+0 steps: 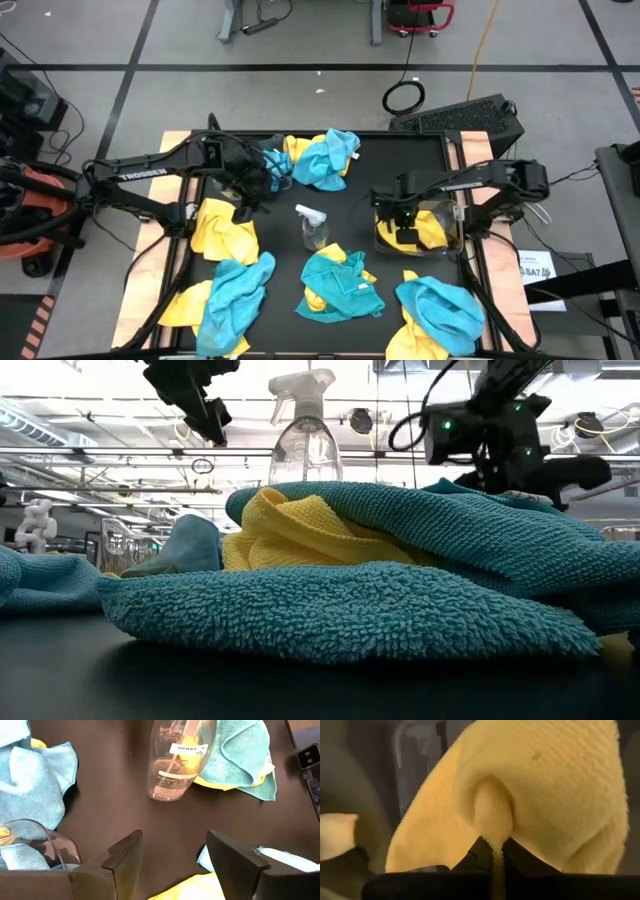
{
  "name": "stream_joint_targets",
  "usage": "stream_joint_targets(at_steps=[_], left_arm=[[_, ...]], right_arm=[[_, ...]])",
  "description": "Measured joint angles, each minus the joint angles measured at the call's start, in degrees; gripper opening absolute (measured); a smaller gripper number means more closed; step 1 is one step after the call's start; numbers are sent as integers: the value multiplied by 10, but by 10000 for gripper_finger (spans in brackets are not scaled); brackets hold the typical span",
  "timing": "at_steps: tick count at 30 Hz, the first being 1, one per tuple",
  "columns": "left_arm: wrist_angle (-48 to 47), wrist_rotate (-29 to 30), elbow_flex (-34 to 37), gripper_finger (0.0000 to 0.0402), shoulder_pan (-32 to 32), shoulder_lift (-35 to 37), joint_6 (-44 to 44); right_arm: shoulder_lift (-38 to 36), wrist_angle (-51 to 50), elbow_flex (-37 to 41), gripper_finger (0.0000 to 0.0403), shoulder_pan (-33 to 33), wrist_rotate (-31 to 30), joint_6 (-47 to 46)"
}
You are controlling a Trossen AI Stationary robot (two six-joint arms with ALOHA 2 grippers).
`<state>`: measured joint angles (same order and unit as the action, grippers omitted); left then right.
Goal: Sort microfiber towel by color & place in baskets
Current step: Put the yellow microfiber towel into the bottom transparent bin
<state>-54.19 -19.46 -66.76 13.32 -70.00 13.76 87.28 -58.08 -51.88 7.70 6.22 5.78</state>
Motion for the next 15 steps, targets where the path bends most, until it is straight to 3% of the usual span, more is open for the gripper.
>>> stream_joint_targets(at_steps=[7, 15], left_arm=[[-4, 0, 0, 226, -8, 0, 0], [-39, -2, 0, 226, -37, 0, -3]], right_arm=[[13, -2, 0, 42, 0, 1, -4], [-26, -11, 0, 136, 0, -1, -9]])
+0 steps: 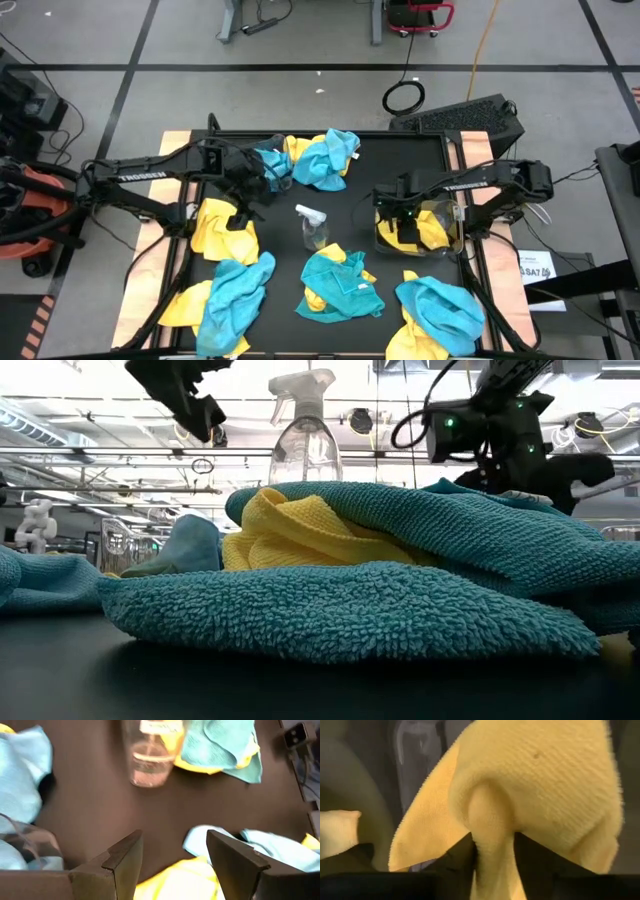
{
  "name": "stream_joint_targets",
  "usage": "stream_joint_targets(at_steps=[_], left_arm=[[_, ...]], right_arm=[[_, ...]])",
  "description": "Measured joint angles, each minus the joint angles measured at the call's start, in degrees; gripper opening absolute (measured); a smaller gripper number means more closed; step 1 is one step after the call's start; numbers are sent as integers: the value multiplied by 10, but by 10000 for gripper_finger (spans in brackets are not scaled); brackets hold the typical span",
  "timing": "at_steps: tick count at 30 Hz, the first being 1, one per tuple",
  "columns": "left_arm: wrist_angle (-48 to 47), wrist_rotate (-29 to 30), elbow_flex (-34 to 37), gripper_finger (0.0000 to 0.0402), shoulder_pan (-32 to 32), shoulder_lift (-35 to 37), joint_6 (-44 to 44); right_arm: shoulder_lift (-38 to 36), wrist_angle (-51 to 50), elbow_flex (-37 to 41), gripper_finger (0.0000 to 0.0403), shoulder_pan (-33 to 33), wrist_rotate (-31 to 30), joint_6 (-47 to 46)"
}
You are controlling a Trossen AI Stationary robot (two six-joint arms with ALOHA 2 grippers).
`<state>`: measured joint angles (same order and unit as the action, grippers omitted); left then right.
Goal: Sort microfiber towel by color & place in baskets
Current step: Put the yellow microfiber towel into the bottom transparent bin, then put the blue microfiber towel into the top transparent bin
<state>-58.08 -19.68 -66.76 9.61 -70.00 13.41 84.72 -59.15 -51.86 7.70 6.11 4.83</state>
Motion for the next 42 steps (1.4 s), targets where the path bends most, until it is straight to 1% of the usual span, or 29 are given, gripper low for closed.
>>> stream_joint_targets(at_steps=[3, 9, 13, 16, 20, 23, 33, 42], left_arm=[[-18, 0, 0, 226, -16, 0, -12], [-23, 0, 0, 226, -49, 0, -42], [-23, 3, 0, 226, -71, -1, -58], [-23, 10, 0, 226, -86, -3, -73], [-23, 31, 2, 226, -108, -10, -95], [-16, 33, 14, 226, -126, -15, -103], [40, 33, 95, 226, -180, -52, -147], [92, 32, 96, 226, -225, -111, -177]], right_arm=[[-25, 1, 0, 176, 0, 0, -8], [-88, 8, 0, 247, 0, -1, -27], [-130, 12, 0, 281, 0, -1, -40], [-157, 15, 0, 297, 1, -2, -47], [-189, 25, 0, 306, 1, -2, -55], [-209, 35, 0, 306, 1, -3, -57], [-251, 68, 0, 306, 1, -2, -43], [-256, 89, 0, 306, 0, 2, -45]])
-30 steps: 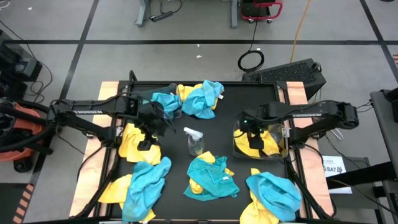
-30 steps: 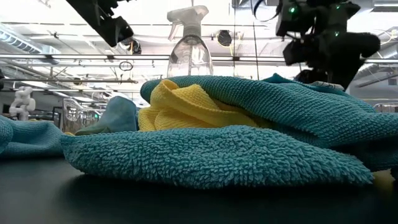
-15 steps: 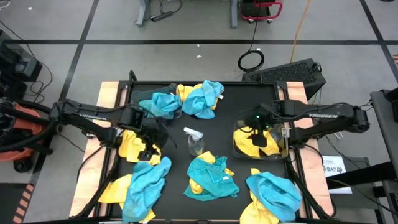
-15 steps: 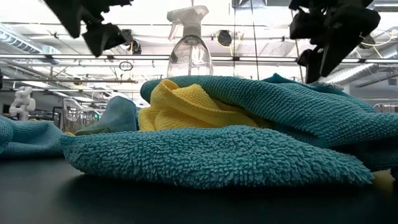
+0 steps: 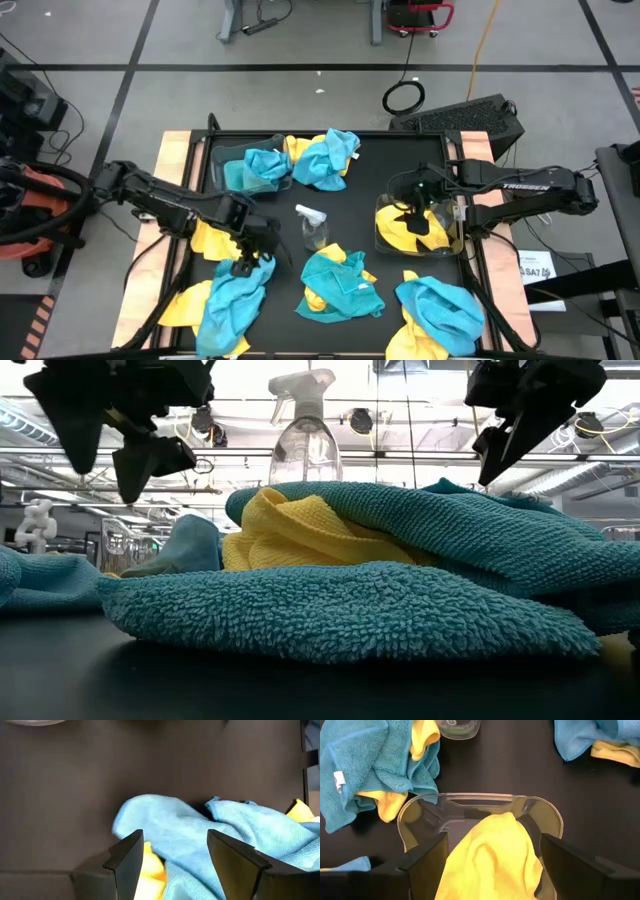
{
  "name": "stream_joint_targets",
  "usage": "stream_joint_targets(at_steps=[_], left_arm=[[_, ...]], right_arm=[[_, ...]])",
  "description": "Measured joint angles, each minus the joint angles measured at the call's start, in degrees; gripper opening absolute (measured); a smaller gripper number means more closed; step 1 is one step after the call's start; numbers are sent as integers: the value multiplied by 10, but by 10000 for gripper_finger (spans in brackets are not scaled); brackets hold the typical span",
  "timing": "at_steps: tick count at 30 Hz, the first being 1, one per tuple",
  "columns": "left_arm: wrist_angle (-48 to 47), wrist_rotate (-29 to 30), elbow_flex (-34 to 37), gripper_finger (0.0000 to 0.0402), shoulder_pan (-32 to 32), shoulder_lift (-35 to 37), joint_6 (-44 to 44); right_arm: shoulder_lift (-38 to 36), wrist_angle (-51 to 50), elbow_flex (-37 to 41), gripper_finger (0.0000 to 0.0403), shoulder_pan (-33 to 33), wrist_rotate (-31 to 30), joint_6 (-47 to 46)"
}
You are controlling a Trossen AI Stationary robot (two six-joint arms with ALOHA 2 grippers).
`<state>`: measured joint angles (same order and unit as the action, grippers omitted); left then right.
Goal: Sort microfiber towel by color & place in baskets
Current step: Put the blue microfiber towel into the top transparent bin
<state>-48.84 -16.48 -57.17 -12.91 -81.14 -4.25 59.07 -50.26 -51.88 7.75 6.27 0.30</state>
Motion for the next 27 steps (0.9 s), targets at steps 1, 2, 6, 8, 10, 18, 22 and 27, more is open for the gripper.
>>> stream_joint_targets(at_steps=[1, 2, 6, 8, 10, 18, 22, 27], left_arm=[[6, 0, 0, 226, -6, -5, 0], [11, -1, 0, 226, -13, -9, 0], [24, -1, 0, 226, -35, -24, -20], [32, -2, 0, 226, -44, -28, -37], [47, -2, 0, 226, -53, -28, -48], [126, 31, 0, 226, -84, -28, -81], [122, 14, 0, 226, -113, -28, -116], [121, 3, 0, 226, -145, -28, -176]], right_arm=[[0, 1, 0, 306, 0, 1, 0], [0, 2, 0, 306, 0, 1, 0], [0, 13, 0, 306, -1, 18, 4], [0, 24, 0, 306, -3, 30, 8], [0, 35, 0, 306, -9, 31, 13], [0, 70, 0, 306, -31, 46, 25], [0, 72, 0, 306, -34, 46, 25], [0, 71, 0, 306, -34, 46, 25]])
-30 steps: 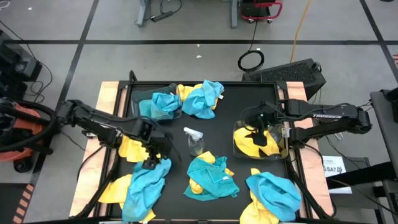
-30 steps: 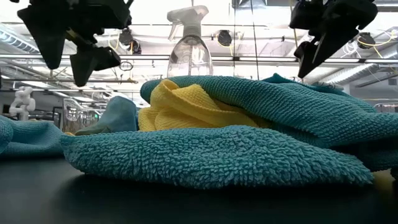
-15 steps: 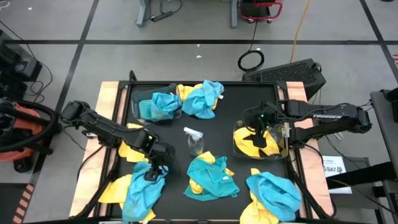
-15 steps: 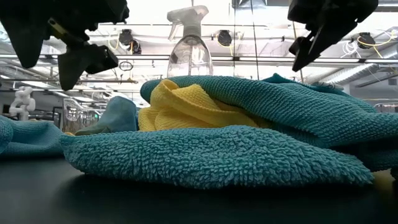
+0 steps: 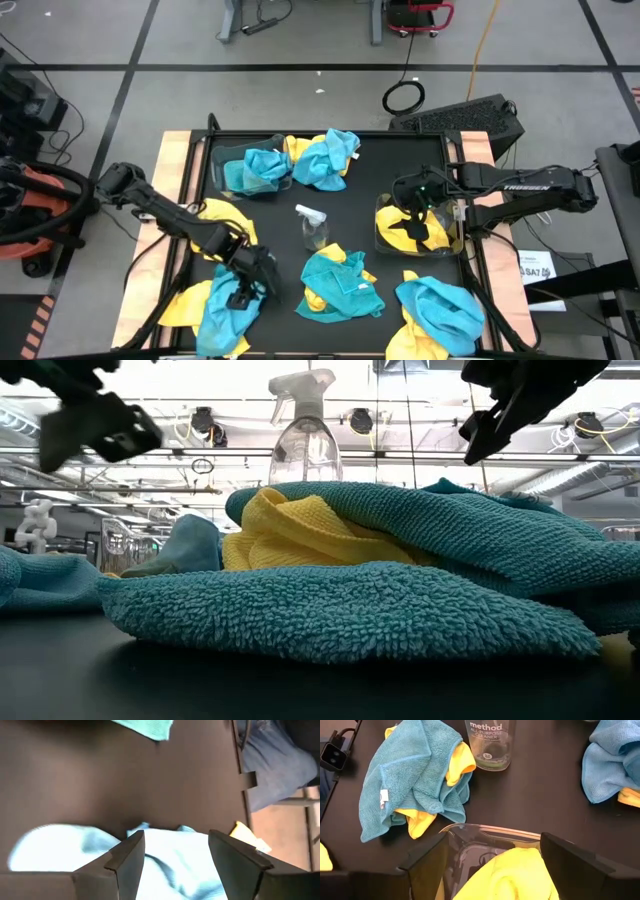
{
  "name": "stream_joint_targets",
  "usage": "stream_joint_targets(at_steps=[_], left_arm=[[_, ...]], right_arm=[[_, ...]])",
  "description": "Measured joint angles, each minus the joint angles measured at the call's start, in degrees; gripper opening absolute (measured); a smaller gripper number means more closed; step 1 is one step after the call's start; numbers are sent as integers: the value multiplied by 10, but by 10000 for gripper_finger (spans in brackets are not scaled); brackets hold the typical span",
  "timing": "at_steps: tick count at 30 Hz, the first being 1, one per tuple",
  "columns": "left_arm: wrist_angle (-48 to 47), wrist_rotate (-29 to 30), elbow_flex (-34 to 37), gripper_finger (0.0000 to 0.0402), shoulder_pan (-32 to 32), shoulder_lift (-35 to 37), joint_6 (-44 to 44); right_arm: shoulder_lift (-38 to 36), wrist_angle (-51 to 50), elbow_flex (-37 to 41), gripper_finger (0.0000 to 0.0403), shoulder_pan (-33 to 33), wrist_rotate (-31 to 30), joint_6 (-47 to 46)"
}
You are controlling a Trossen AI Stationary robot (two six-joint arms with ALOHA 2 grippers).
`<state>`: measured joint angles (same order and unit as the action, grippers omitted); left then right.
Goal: Sort microfiber towel by color & place in baskets
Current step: Put the blue microfiber towel into the top transparent bin
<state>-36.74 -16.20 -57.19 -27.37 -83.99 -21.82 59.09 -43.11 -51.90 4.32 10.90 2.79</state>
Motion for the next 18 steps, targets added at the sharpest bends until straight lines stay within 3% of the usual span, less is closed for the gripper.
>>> stream_joint_targets(at_steps=[8, 18], left_arm=[[-4, -1, 0, 226, -35, 0, -124], [-8, 30, 0, 226, -116, -2, -182]], right_arm=[[0, -4, 0, 306, 0, 0, 10], [0, -30, 0, 306, 0, -1, 11]])
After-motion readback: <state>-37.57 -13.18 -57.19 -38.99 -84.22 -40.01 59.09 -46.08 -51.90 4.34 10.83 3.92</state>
